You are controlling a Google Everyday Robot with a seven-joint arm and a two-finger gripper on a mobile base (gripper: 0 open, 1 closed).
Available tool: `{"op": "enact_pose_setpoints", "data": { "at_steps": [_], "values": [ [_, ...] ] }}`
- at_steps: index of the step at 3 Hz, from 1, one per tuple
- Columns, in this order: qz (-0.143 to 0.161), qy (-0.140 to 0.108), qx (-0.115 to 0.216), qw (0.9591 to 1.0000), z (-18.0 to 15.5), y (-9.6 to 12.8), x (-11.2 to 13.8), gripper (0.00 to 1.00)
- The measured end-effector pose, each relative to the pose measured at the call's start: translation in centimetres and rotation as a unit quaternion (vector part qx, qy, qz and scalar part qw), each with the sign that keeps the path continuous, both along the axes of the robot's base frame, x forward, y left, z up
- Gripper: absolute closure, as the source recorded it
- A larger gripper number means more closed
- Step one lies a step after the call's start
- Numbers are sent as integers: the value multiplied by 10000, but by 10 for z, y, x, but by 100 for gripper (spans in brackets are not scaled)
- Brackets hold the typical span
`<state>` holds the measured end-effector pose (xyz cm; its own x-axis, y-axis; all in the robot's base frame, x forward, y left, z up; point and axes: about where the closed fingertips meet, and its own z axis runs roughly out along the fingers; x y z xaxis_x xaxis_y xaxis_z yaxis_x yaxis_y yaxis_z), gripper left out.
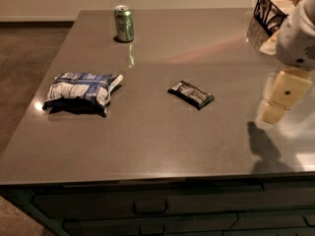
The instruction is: Pick rxbar chocolate
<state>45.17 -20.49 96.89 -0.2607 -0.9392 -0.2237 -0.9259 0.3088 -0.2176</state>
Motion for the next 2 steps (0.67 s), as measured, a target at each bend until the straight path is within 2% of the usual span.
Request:
{"op": "enact_pose_setpoints", "data": {
  "at_steps": [1,2],
  "values": [
    [-346,215,193,9990,-22,26,28,0],
    [-809,307,334,9957,-40,45,54,0]
  ]
}}
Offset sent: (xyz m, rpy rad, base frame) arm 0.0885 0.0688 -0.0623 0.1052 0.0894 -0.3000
